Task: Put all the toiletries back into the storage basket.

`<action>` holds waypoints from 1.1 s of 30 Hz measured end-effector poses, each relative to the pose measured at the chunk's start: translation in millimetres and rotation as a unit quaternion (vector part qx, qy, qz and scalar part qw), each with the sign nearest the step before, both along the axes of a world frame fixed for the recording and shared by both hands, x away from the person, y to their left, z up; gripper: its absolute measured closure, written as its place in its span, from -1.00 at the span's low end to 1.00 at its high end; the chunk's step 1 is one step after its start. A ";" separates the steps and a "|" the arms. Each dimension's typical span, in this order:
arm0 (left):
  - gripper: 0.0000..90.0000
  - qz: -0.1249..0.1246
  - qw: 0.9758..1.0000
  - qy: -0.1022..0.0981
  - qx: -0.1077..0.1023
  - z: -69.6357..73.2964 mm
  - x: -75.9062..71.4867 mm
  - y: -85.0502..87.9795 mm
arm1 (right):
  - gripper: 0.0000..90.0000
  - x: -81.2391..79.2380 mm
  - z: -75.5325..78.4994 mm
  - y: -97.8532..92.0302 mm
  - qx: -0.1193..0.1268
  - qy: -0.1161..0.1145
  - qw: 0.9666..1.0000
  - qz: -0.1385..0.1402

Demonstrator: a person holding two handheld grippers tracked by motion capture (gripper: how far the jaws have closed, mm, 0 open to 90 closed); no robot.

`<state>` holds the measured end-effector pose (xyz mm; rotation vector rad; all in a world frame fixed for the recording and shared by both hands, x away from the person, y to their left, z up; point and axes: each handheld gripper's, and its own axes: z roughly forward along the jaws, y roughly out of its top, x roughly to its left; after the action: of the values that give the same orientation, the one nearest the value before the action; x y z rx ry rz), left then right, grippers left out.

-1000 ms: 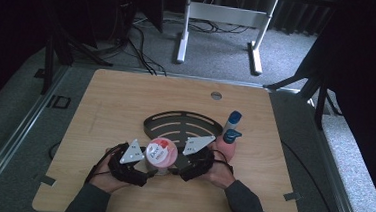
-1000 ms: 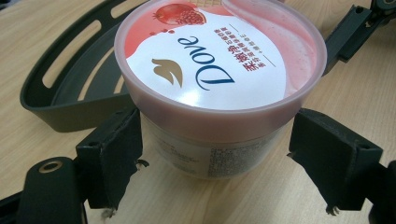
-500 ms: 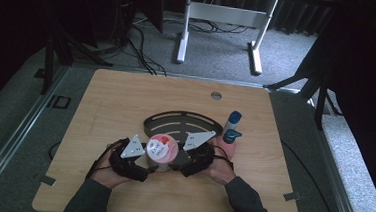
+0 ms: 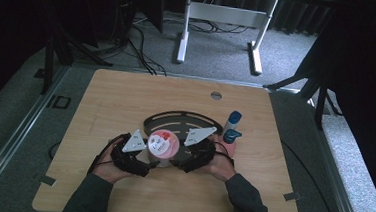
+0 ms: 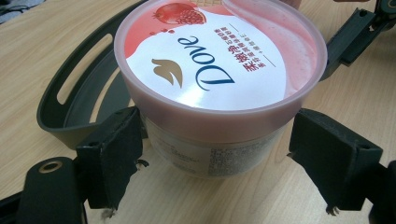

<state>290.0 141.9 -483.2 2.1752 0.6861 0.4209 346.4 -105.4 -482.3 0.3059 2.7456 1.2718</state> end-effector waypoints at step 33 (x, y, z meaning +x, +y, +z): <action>-0.60 -0.001 1.000 -0.007 0.016 0.8 34.8 -7.3 | -0.45 25.8 -0.4 -2.0 -0.006 0.000 0.999 -0.036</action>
<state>324.7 134.6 -482.4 2.2007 0.6735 0.4490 372.2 -107.4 -482.7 0.3996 2.7145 1.2372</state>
